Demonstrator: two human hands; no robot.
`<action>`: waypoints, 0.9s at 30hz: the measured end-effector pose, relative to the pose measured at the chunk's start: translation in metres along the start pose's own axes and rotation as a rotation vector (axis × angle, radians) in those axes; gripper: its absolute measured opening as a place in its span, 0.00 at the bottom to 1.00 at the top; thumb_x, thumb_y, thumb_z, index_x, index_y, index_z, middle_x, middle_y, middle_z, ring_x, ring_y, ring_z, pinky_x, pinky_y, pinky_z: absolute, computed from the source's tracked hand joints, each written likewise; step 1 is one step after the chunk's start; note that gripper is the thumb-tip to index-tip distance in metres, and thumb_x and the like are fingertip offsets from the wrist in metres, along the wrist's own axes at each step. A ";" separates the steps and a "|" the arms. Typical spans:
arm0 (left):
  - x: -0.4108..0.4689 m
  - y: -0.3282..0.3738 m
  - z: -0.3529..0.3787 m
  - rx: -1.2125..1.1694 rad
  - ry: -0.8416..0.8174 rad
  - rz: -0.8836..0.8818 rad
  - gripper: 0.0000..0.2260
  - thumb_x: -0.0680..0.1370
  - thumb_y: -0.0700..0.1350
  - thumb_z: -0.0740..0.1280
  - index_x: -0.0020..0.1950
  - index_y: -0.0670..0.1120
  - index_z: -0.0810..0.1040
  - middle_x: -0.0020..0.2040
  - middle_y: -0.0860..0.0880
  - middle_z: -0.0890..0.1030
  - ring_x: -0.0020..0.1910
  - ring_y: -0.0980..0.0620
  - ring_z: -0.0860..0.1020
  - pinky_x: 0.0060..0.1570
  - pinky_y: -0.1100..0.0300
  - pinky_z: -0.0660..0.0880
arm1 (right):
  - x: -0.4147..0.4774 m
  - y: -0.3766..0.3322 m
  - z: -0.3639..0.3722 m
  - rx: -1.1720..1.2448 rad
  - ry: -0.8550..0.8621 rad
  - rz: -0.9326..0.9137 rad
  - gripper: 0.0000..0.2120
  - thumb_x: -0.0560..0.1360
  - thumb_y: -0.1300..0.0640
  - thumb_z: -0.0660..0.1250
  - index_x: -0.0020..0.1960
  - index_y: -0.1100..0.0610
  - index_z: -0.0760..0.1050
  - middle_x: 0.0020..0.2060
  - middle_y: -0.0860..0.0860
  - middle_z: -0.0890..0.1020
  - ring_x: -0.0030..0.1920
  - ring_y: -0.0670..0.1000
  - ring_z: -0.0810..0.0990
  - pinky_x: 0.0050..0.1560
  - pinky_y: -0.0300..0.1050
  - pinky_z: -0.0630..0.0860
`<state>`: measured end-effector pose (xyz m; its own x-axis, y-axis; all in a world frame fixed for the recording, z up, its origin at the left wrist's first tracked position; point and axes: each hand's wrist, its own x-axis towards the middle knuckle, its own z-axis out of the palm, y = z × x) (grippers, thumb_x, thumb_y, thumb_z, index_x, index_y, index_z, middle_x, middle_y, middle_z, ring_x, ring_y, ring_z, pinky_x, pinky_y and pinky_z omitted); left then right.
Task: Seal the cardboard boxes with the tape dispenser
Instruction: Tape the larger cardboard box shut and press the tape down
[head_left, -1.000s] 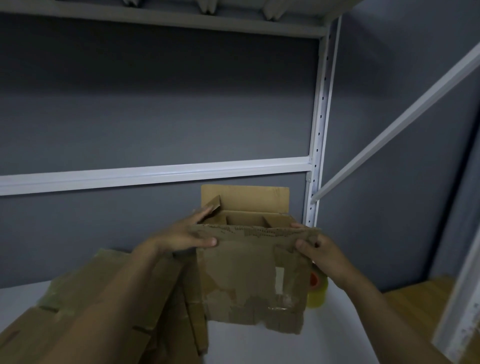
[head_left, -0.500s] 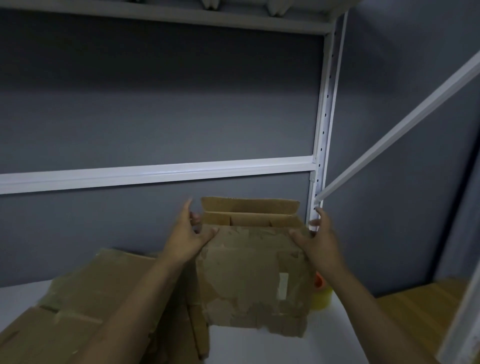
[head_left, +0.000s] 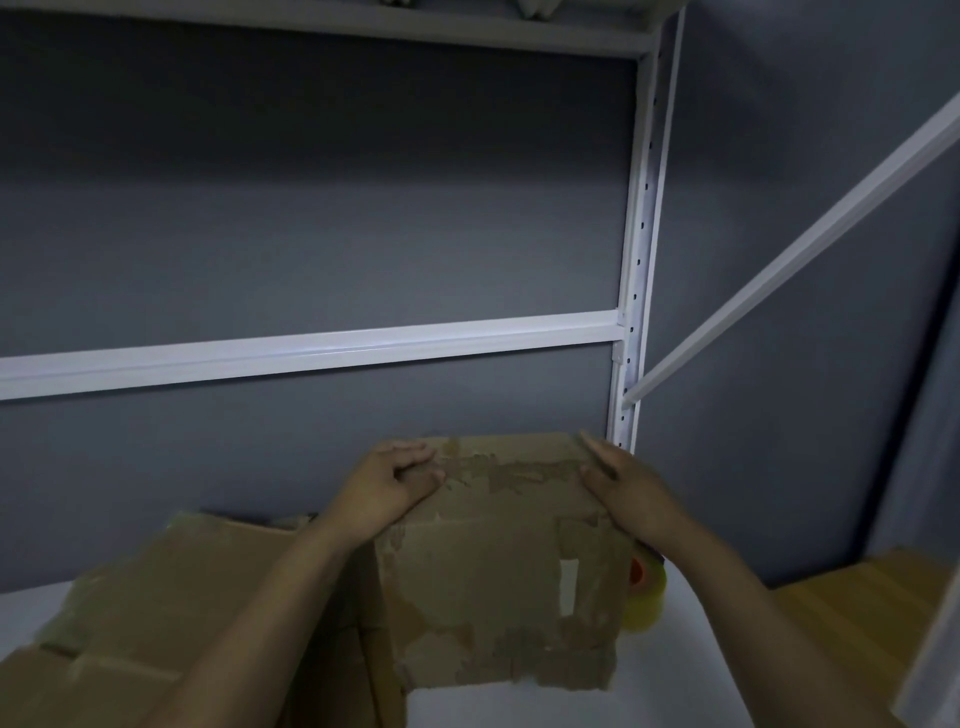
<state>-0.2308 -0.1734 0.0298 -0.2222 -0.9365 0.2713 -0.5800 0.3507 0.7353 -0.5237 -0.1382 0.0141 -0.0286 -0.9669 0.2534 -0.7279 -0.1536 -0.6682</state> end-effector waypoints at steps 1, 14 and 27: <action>-0.004 0.002 0.000 -0.007 -0.018 -0.006 0.21 0.76 0.51 0.70 0.68 0.49 0.75 0.65 0.55 0.71 0.63 0.57 0.70 0.59 0.68 0.61 | 0.001 0.000 0.000 0.040 -0.015 0.005 0.21 0.82 0.48 0.56 0.74 0.44 0.61 0.76 0.46 0.59 0.75 0.49 0.59 0.71 0.45 0.58; -0.016 0.032 0.004 0.603 -0.126 0.069 0.21 0.79 0.62 0.58 0.58 0.48 0.78 0.61 0.46 0.77 0.67 0.43 0.70 0.72 0.45 0.59 | -0.002 -0.022 0.010 0.119 -0.042 0.033 0.21 0.77 0.44 0.64 0.68 0.45 0.72 0.75 0.45 0.61 0.73 0.49 0.63 0.72 0.44 0.59; 0.000 0.067 0.067 0.760 -0.367 0.054 0.43 0.68 0.77 0.59 0.78 0.64 0.49 0.80 0.53 0.46 0.79 0.47 0.45 0.76 0.45 0.48 | -0.005 0.040 -0.006 0.615 -0.047 0.259 0.18 0.78 0.39 0.59 0.63 0.46 0.74 0.55 0.47 0.81 0.52 0.50 0.81 0.54 0.46 0.78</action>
<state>-0.3219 -0.1496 0.0374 -0.4291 -0.9030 -0.0218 -0.9014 0.4266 0.0736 -0.5569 -0.1382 -0.0096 -0.1103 -0.9939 0.0096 -0.1774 0.0102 -0.9841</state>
